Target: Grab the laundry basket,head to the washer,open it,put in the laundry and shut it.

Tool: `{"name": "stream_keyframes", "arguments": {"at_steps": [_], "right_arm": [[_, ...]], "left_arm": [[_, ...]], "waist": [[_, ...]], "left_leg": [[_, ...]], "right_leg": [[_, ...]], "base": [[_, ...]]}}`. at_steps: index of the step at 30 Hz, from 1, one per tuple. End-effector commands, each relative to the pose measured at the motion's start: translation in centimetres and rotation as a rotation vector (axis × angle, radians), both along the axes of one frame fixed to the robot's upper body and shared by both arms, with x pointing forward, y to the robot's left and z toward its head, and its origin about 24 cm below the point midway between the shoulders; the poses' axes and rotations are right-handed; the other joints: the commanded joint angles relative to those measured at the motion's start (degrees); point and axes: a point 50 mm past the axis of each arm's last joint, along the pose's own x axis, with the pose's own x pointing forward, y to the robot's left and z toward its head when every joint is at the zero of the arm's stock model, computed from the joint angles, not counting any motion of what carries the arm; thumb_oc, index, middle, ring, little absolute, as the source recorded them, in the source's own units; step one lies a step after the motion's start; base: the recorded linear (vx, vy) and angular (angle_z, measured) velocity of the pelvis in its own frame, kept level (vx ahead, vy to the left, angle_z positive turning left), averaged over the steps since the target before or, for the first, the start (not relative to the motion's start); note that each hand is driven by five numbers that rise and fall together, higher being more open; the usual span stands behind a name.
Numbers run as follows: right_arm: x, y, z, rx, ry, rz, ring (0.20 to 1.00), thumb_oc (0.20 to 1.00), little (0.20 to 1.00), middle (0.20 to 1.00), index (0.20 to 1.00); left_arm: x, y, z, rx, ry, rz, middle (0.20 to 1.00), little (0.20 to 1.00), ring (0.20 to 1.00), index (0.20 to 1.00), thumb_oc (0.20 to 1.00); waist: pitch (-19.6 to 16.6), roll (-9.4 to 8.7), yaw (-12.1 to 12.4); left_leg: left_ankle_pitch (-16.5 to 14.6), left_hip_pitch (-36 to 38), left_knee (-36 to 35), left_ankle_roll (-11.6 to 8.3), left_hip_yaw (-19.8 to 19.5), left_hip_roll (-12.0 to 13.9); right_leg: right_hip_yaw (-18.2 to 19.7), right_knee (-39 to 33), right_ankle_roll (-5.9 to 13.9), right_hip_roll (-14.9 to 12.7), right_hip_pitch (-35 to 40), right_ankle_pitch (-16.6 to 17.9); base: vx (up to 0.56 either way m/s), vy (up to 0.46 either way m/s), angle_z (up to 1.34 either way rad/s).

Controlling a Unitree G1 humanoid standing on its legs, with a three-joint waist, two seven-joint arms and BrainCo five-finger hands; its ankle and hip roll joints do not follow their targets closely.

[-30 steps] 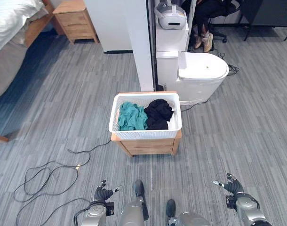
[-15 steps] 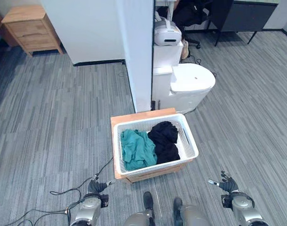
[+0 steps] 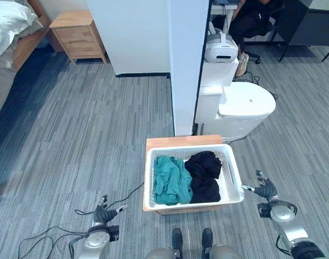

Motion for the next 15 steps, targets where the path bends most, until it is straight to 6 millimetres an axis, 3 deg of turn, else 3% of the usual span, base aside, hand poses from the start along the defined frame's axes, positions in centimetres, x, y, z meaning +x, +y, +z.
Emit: {"name": "stream_keyframes", "arguments": {"at_steps": [1, 5, 8, 15], "right_arm": [[2.2, -0.1, 2.5, -0.051, -0.119, 0.023, 1.0, 1.0, 1.0, 1.0, 1.0], [4.2, 2.0, 2.9, -0.025, -0.136, 0.049, 1.0, 1.0, 1.0, 1.0, 1.0], [4.9, 2.9, 2.9, -0.011, -0.131, 0.053, 1.0, 1.0, 1.0, 1.0, 1.0], [7.5, 7.4, 2.1, 0.045, -0.072, 0.065, 1.0, 1.0, 1.0, 1.0, 1.0]], "left_arm": [[2.6, -0.3, 1.6, 0.033, -0.095, -0.011, 1.0, 1.0, 1.0, 1.0, 1.0], [5.0, -2.6, 1.6, 0.021, -0.091, -0.068, 1.0, 1.0, 1.0, 1.0, 1.0], [5.7, -3.2, 1.4, 0.029, -0.077, -0.081, 1.0, 1.0, 1.0, 1.0, 1.0], [8.5, -5.1, 1.0, 0.151, 0.005, -0.088, 1.0, 1.0, 1.0, 1.0, 1.0]], "waist": [[0.81, -1.76, -0.25], [1.64, -1.46, -0.77], [2.08, -1.38, -0.88], [5.19, -1.46, -0.87]], "left_leg": [[-3.09, -1.02, 2.62, -3.06, 2.3, 4.63], [-2.58, -1.7, 1.6, -3.1, 2.64, 4.74], [-2.28, -2.42, 1.31, -3.13, 2.76, 4.87], [-0.68, -9.05, 1.98, -3.12, 2.99, 5.28]], "right_leg": [[0.81, 3.97, 2.83, -1.6, 0.03, -7.62], [1.33, 3.84, 2.9, -1.37, -1.48, -7.28], [1.68, 4.02, 2.91, -1.27, -2.58, -7.12], [3.05, 6.72, 2.65, -0.93, -10.69, -5.86]], "base": [[0.0, 0.0, 0.0], [-0.01, -0.008, -0.05], [-0.03, -0.003, -0.06], [-0.1, -0.01, -0.08]]}}
